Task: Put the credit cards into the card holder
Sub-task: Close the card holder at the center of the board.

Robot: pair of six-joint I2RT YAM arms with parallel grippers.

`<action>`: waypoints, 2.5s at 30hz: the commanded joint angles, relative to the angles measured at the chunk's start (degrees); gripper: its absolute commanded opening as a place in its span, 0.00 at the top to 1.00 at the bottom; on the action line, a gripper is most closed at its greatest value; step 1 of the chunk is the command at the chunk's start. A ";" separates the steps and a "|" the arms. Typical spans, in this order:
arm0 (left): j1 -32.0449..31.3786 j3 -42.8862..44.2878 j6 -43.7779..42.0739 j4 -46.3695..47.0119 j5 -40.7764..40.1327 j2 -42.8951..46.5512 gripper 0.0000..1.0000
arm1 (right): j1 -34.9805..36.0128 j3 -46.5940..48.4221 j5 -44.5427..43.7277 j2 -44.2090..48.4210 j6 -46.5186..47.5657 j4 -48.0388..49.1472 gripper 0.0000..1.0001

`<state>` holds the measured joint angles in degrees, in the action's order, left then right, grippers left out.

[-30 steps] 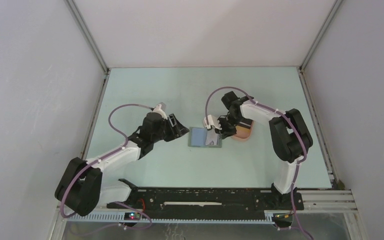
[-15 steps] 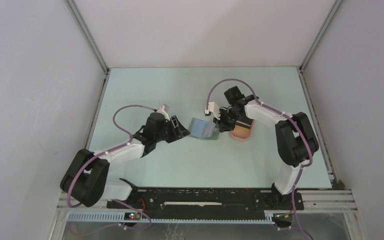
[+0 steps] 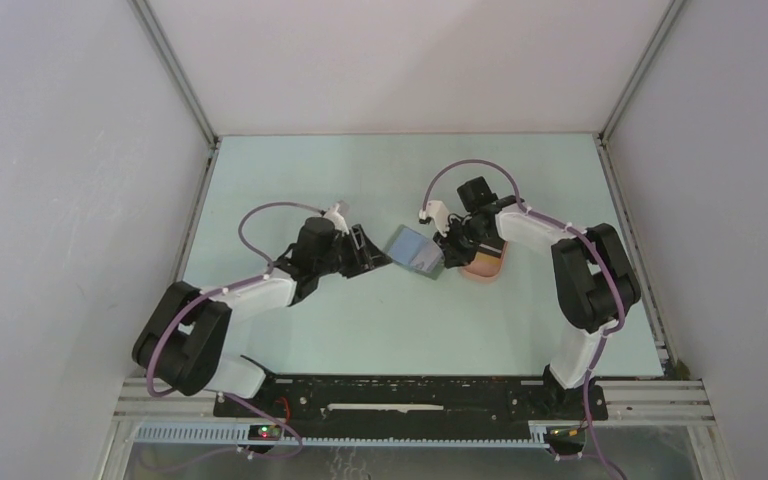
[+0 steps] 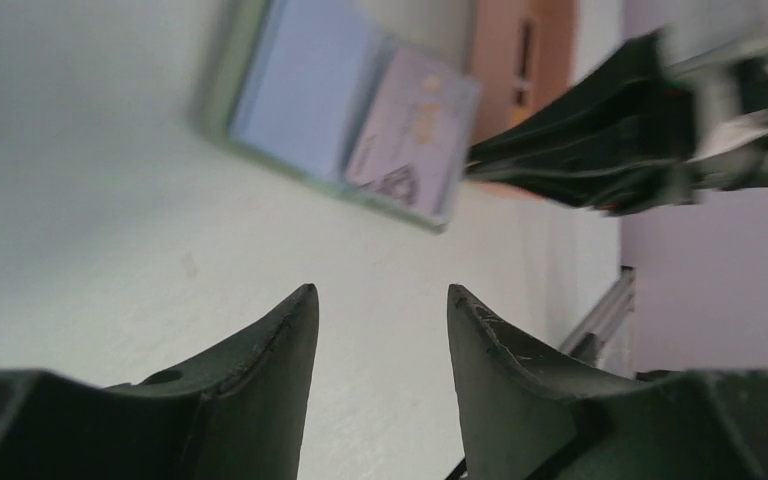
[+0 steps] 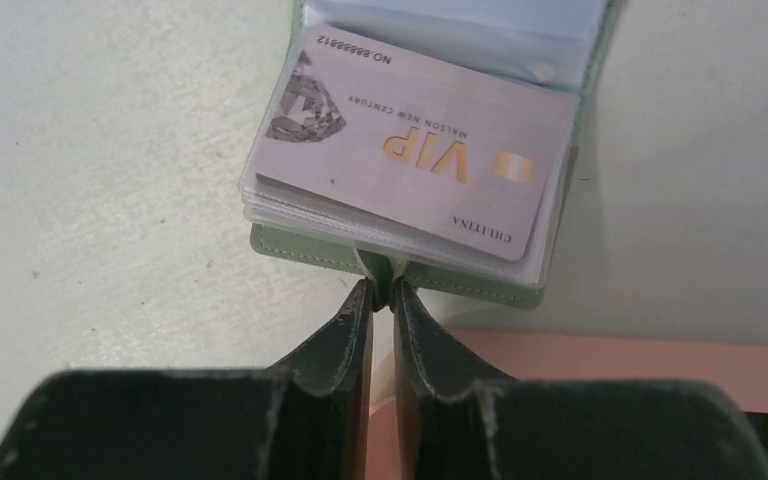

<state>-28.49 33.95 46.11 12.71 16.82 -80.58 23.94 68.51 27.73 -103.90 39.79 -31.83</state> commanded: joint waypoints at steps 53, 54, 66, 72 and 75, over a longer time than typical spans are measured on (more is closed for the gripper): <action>-5.79 23.26 -4.84 -2.32 10.81 -29.31 0.66 | 4.53 -11.18 14.45 8.19 60.04 -7.05 0.72; -5.75 23.29 -4.95 -2.79 10.66 -29.51 0.66 | 4.53 -11.16 14.54 8.09 60.61 -7.05 0.72; -5.70 24.69 -5.29 -4.32 11.52 -31.01 0.66 | 6.30 -11.12 9.67 7.26 66.98 -13.98 0.48; -5.70 24.14 -5.83 -4.43 11.56 -29.69 0.66 | 5.62 -6.73 13.26 8.00 55.22 -15.84 0.51; -5.61 23.28 -7.11 -4.53 10.02 -26.75 0.65 | 3.66 -3.42 17.79 9.01 45.37 -17.86 0.55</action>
<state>-34.24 56.49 42.09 9.69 28.58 -110.34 29.67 59.53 39.18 -96.62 97.86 -46.57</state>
